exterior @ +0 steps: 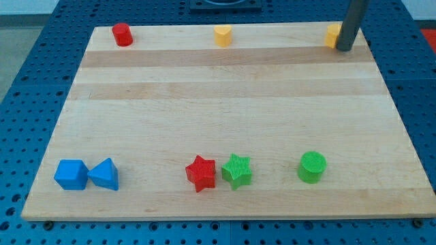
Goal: Move the red star to the center left of the board
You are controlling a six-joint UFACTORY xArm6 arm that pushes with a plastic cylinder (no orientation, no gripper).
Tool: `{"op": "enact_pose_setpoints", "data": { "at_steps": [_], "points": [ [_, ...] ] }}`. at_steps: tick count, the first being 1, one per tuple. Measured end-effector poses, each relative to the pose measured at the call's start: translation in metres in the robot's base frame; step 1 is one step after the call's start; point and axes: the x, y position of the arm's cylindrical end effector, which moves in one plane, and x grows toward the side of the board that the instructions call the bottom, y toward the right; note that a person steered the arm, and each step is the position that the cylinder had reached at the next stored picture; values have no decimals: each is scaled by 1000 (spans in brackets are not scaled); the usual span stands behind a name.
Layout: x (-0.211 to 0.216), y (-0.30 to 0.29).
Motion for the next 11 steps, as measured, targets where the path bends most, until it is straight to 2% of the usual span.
{"op": "enact_pose_setpoints", "data": {
  "at_steps": [1,2,4,6,9,11],
  "points": [
    [22,0],
    [62,26],
    [182,41],
    [290,-31],
    [341,-102],
    [340,-204]
  ]
}}
